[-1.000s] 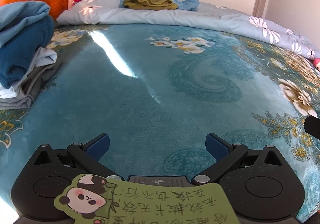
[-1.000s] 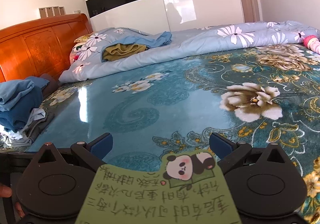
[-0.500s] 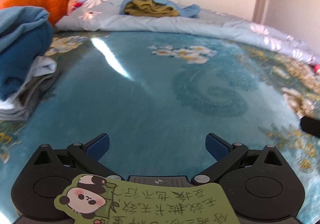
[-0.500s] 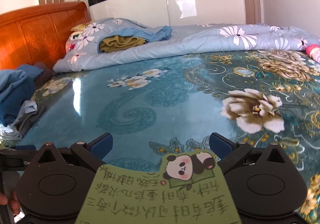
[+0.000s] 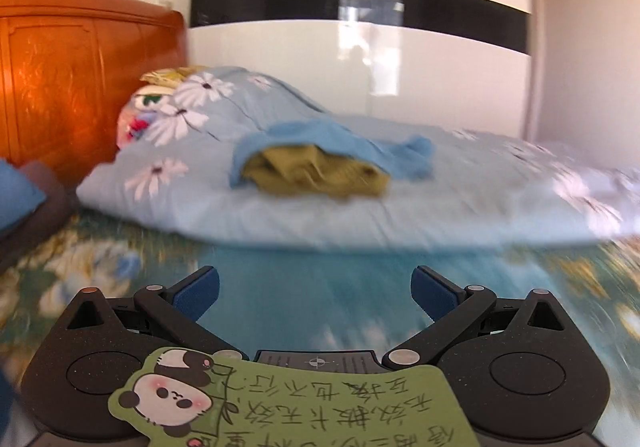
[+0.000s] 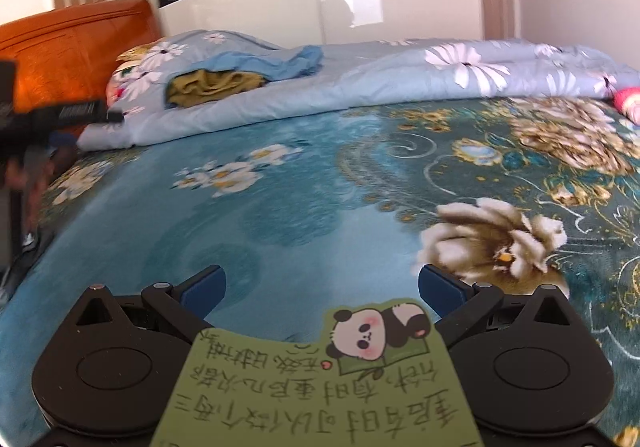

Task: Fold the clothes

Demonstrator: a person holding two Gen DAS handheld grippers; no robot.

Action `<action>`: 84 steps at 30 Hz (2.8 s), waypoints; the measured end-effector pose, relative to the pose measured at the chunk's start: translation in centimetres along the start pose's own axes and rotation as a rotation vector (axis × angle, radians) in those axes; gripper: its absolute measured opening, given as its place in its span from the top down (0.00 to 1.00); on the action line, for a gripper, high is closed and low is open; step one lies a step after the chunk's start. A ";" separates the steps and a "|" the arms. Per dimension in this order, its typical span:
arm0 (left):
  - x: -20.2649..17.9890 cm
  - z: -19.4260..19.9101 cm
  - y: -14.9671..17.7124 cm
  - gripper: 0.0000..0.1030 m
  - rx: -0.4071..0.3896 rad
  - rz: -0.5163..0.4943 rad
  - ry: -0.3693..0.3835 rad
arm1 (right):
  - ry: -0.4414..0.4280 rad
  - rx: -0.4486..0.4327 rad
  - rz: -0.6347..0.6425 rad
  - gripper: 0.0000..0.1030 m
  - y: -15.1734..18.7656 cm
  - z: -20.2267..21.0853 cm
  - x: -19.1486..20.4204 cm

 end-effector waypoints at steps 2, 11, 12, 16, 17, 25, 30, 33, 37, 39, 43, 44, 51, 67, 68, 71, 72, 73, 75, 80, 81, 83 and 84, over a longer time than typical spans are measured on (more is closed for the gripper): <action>0.7 -3.8 -1.9 0.00 0.000 0.061 -0.023 | 0.015 0.009 -0.020 0.01 -0.3 -1.1 -1.2; 3.3 -16.3 -6.7 0.01 -0.016 0.147 -0.191 | 0.056 0.014 0.004 0.01 -2.1 -5.0 -5.0; 3.0 -17.3 -7.3 0.01 -0.033 0.100 -0.215 | 0.057 0.009 0.012 0.01 -2.4 -5.2 -5.1; 1.3 -20.5 -8.8 0.01 -0.081 -0.106 -0.287 | 0.046 -0.002 0.038 0.01 -3.2 -6.3 -5.7; 0.7 -21.2 -9.1 0.02 -0.091 -0.153 -0.298 | 0.042 -0.004 0.035 0.01 -3.3 -6.6 -5.9; -3.3 -26.0 -9.6 0.07 -0.118 -0.397 -0.344 | 0.029 -0.026 0.046 0.01 -3.9 -7.7 -6.3; -5.2 -28.3 -9.5 0.07 -0.092 -0.539 -0.374 | 0.004 -0.021 0.042 0.01 -3.7 -7.9 -6.2; -5.6 -29.4 -9.4 0.13 -0.071 -0.574 -0.388 | 0.010 -0.012 0.001 0.01 -3.9 -8.4 -7.0; -6.2 -30.7 -9.3 0.43 -0.044 -0.621 -0.405 | 0.003 0.003 -0.050 0.01 -3.6 -8.4 -7.7; -5.7 -30.8 -9.6 0.54 -0.037 -0.558 -0.391 | 0.000 0.013 -0.073 0.01 -3.3 -8.4 -7.9; -4.4 -29.9 -11.1 0.93 -0.091 -0.456 -0.401 | -0.013 0.019 -0.092 0.01 -2.7 -8.4 -7.8; -4.1 -29.5 -11.6 0.98 -0.104 -0.407 -0.382 | -0.020 0.020 -0.087 0.01 -2.7 -8.4 -7.7; -0.5 -25.0 -14.4 0.99 -0.221 -0.046 -0.236 | -0.041 0.031 -0.087 0.01 -2.5 -8.6 -7.4; 1.1 -3.1 -19.4 1.00 -0.464 0.054 0.080 | -0.086 -0.059 -0.136 0.01 -5.2 -3.3 -5.7; 0.9 -1.3 -20.3 1.00 -0.479 0.054 0.102 | -0.089 -0.069 -0.138 0.01 -5.5 -2.5 -5.5; 0.2 4.1 -22.4 1.00 -0.521 0.047 0.167 | -0.106 -0.104 -0.143 0.01 -6.4 0.1 -5.0; -0.3 6.6 -23.0 1.00 -0.543 0.032 0.196 | -0.111 -0.121 -0.139 0.01 -6.8 1.2 -4.7; -0.9 8.6 -23.2 1.00 -0.564 0.015 0.221 | -0.116 -0.138 -0.134 0.01 -7.2 2.2 -4.4; -2.2 13.1 -23.2 1.00 -0.596 -0.028 0.292 | -0.128 -0.174 -0.121 0.01 -7.9 4.3 -3.7; -5.6 21.4 -18.7 1.00 -0.568 -0.122 0.458 | -0.152 -0.239 -0.114 0.01 -8.1 8.8 -2.3; -6.3 22.4 -17.1 1.00 -0.541 -0.129 0.492 | -0.159 -0.244 -0.119 0.01 -7.9 9.6 -2.1; -7.5 23.2 -13.5 0.99 -0.488 -0.134 0.539 | -0.169 -0.253 -0.122 0.01 -7.5 11.1 -1.8; -8.0 23.0 -11.7 0.99 -0.455 -0.131 0.552 | -0.169 -0.256 -0.117 0.01 -7.3 11.7 -1.8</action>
Point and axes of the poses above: each gripper's, at about its wrist camera, not at the fingertips, and z roughly against the way its jaws point, x to its left, y to its underside, the point moved 8 cm from there along -z, roughly the way its jaws point, and after that the axes turned 6 degrees about -z, right-handed, at the moved point
